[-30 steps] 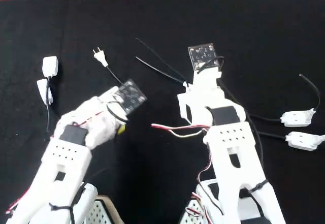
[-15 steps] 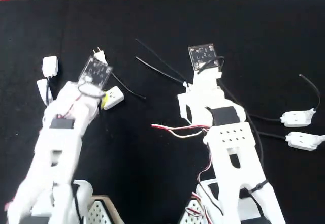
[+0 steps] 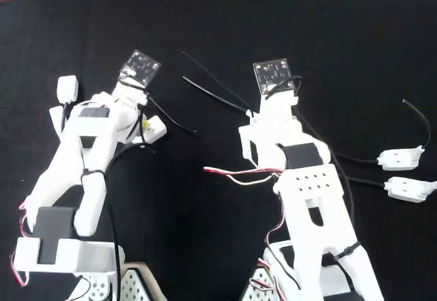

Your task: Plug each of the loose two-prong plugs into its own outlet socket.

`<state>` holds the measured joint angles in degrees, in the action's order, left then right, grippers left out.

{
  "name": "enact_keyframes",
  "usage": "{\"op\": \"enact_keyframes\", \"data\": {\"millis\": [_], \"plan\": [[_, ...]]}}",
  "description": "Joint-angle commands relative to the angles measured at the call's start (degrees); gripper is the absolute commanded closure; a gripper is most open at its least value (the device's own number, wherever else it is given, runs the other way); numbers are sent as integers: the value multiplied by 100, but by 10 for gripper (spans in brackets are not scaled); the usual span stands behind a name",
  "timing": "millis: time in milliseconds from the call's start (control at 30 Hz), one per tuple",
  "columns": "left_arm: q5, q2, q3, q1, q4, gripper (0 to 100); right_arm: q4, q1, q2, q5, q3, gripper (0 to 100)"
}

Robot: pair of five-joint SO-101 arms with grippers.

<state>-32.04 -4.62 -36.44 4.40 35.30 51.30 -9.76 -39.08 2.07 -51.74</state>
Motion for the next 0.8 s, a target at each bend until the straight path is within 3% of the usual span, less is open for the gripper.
{"op": "enact_keyframes", "data": {"millis": [0, 167, 333, 533, 767], "plan": [[-290, -721, 119, -207, 800, 763, -18, 18, -189, 9, 31, 986], [-1011, -1618, 92, -470, 1952, 708, -18, 18, -189, 9, 31, 986], [-2075, -1521, -295, -470, 1345, 584, -18, 18, -198, 0, 22, 986], [-2048, -396, -92, -400, 730, 624, -18, 18, -198, 0, 22, 986], [-1846, 686, 980, -409, 1336, 662, -18, 26, -198, 0, 22, 986]]}}
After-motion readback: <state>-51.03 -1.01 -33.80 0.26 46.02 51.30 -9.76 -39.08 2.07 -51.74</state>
